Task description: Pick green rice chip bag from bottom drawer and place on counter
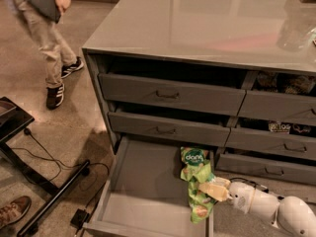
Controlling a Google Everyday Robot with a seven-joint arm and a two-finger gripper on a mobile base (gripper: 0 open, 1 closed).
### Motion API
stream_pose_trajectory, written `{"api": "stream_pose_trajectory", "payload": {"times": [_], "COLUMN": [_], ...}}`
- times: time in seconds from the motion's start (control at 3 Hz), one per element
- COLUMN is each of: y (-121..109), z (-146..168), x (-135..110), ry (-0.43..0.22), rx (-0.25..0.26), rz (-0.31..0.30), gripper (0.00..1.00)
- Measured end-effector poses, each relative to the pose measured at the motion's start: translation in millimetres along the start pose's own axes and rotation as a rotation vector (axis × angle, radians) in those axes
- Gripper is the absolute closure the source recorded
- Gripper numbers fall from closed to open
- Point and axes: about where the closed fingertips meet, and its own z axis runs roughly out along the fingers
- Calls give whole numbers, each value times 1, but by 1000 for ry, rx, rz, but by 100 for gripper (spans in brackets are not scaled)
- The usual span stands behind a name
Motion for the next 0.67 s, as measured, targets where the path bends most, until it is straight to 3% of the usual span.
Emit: {"api": "stream_pose_trajectory", "payload": {"times": [0.33, 0.67], "y": [28, 29], "z": [31, 33], "x": [8, 8], "ry": [34, 37], "rx": [-108, -112], "rz": [-4, -5], "gripper": [100, 100]}}
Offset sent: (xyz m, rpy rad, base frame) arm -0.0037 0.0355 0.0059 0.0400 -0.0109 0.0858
